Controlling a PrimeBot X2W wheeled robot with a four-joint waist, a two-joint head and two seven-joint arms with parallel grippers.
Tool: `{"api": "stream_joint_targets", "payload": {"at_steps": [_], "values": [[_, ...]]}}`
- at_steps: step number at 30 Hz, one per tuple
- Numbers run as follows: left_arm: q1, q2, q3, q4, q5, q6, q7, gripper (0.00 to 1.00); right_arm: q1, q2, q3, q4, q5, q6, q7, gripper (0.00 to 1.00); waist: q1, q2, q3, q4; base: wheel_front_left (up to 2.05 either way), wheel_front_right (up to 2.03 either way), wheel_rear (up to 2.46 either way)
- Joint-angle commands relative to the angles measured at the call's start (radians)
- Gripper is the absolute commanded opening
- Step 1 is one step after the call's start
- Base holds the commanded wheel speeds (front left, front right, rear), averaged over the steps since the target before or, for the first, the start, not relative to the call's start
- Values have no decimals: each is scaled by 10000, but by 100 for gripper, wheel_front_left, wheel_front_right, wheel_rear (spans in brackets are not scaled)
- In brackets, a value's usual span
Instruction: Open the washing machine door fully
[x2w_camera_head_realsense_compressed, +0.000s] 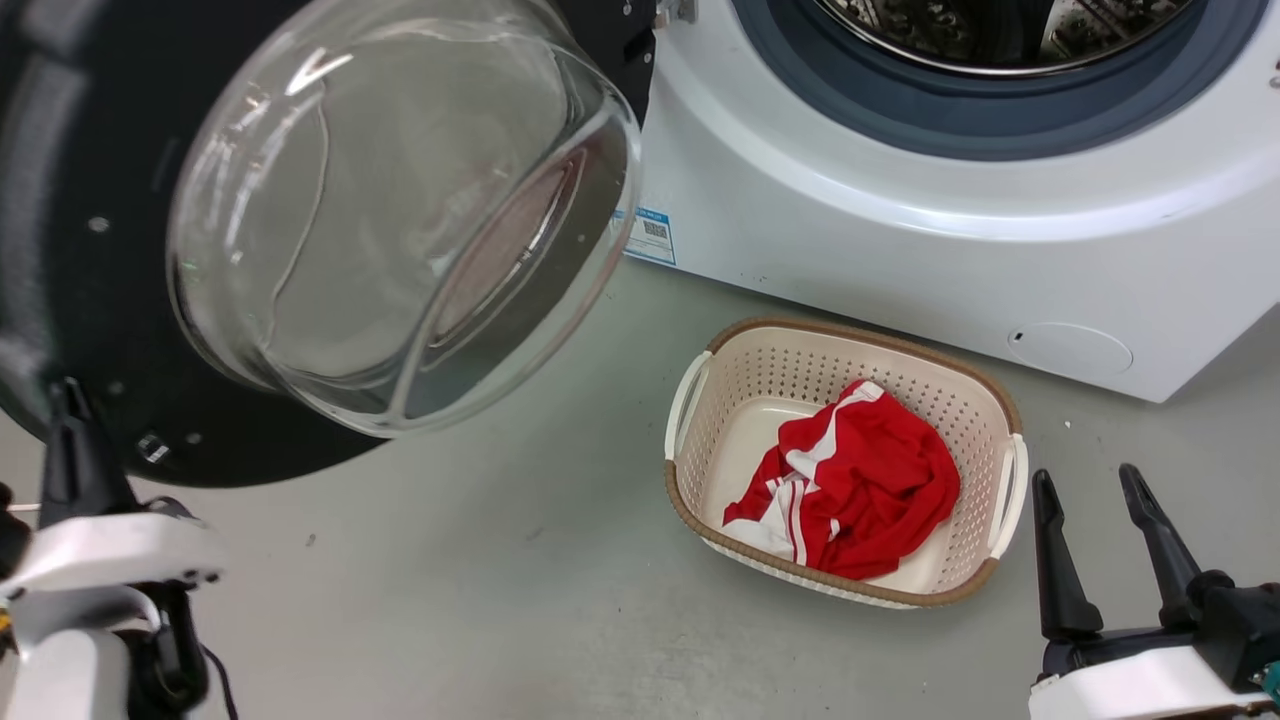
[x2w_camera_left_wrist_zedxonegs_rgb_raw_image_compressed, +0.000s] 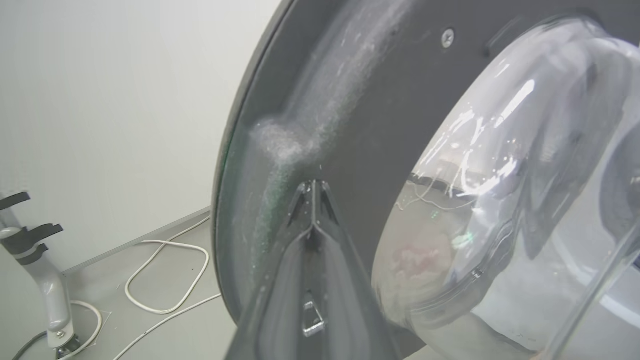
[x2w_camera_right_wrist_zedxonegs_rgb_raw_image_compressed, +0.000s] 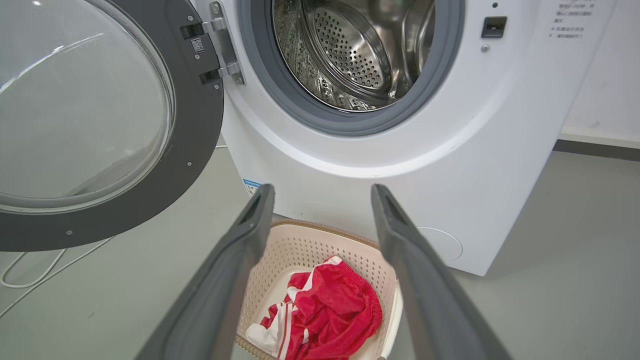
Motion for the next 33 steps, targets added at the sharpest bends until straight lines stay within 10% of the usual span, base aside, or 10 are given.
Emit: {"api": "stream_joint_targets", "payload": {"at_steps": [1, 17, 33], "values": [[-312, 108, 243, 392, -24, -114, -22, 0, -186, 18, 18, -54, -44, -7, 12, 100, -1, 0, 123, -76, 0, 0, 0], [-1946, 624, 1343, 3414, 251, -1170, 3, 0, -404, -49, 133, 142, 19, -7, -18, 100, -1, 0, 225, -413, 0, 0, 0], [773, -1535, 1284, 259, 2587, -1601, -24, 0, -163, 17, 152, 593, 104, -7, -428, 100, -1, 0, -1004, -1070, 0, 0, 0]]}}
